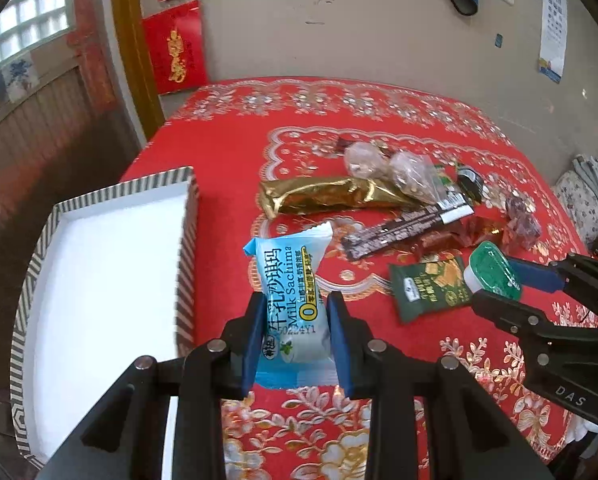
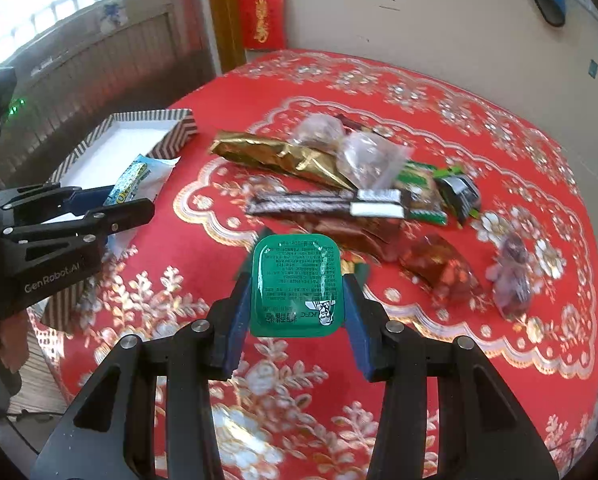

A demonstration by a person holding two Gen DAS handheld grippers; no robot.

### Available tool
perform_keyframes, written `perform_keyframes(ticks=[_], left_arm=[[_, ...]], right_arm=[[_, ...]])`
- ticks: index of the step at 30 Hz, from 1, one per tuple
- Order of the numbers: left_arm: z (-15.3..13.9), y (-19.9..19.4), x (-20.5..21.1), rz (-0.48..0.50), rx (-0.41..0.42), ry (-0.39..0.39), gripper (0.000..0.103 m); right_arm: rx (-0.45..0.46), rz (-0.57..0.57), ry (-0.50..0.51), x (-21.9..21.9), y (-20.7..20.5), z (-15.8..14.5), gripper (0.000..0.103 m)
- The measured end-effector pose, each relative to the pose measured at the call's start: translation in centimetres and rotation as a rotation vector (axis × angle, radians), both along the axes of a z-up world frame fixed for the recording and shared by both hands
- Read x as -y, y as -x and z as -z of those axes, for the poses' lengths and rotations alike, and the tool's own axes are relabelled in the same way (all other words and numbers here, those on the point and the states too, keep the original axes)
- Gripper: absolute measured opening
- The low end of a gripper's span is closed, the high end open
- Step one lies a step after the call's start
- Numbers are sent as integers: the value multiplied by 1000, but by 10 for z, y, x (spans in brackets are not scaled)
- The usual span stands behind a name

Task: Organize snacks
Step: 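Carry the blue packet and green cup to the white tray with both tools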

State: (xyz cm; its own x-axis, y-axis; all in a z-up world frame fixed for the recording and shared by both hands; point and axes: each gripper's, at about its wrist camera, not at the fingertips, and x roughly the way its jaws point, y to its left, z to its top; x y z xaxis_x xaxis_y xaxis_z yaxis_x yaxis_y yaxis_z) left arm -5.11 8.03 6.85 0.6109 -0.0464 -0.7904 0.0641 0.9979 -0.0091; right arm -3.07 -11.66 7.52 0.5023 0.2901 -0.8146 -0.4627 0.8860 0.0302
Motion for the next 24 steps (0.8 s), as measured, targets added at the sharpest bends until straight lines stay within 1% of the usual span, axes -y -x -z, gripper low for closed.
perform_keyframes(ticks=[5, 12, 17, 24], left_arm=[[-6, 1, -16, -23, 6, -10, 33], [-15, -3, -52, -86, 18, -38, 33], [-17, -15, -84, -143, 4, -65, 33], [-8, -42, -131, -210, -48, -90, 33]], right_arm=[[3, -36, -9, -23, -5, -5, 43], [-6, -98, -30, -65, -16, -10, 43], [-15, -157, -41, -108, -28, -13, 43], [-29, -220, -45, -168, -51, -11, 43]])
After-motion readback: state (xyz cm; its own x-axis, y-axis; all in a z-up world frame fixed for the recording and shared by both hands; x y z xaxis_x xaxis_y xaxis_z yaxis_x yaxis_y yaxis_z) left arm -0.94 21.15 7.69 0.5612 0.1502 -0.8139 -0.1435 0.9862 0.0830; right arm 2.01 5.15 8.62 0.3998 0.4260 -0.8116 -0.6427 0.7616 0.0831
